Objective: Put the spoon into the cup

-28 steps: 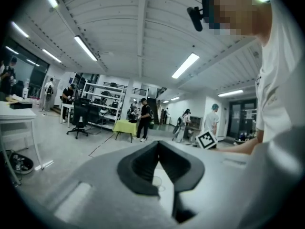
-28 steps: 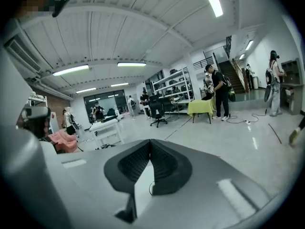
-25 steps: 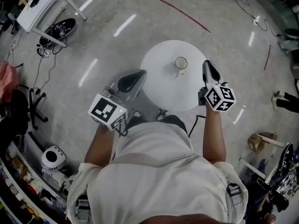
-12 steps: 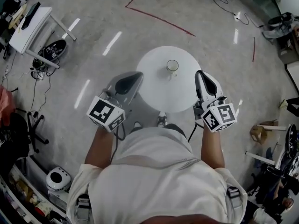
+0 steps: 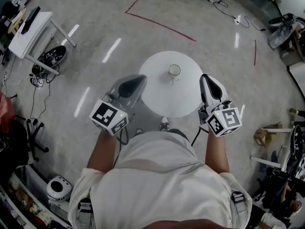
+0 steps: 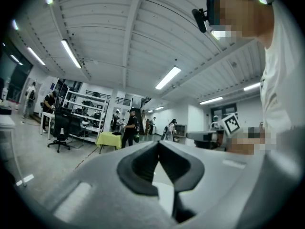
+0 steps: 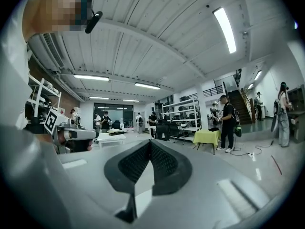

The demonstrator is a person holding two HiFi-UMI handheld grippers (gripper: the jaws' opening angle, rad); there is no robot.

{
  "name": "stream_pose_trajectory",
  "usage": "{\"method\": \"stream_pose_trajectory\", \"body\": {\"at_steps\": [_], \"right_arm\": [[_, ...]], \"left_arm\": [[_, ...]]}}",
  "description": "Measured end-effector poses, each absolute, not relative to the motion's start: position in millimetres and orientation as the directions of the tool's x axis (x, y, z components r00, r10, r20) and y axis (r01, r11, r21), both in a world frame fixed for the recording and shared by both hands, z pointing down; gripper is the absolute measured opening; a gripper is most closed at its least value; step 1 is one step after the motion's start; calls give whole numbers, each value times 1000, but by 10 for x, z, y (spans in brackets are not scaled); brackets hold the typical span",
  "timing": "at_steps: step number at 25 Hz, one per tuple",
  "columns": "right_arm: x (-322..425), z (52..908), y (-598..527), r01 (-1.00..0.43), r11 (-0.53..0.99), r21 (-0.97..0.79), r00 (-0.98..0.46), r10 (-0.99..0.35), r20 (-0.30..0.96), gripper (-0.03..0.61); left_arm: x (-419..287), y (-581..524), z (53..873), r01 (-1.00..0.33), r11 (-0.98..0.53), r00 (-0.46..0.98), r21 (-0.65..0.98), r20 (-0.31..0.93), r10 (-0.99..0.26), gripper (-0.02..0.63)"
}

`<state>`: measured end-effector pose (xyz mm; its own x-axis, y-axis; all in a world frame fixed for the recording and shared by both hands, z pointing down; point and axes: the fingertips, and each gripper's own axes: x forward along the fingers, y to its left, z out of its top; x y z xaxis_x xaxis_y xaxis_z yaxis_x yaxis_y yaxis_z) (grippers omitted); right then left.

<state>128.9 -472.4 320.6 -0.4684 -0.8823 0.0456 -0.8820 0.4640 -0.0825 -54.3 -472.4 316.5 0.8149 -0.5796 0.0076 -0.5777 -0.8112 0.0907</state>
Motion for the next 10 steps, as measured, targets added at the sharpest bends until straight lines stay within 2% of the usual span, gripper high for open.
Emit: {"method": "stream_pose_trajectory", "body": {"at_steps": [10], "right_arm": [[1250,3273,-4853,-876,476,-76,-481,-875,58,3]], "left_arm": [[-556,-4835,3199,-581,-810,813,86,11,-582,2]]}}
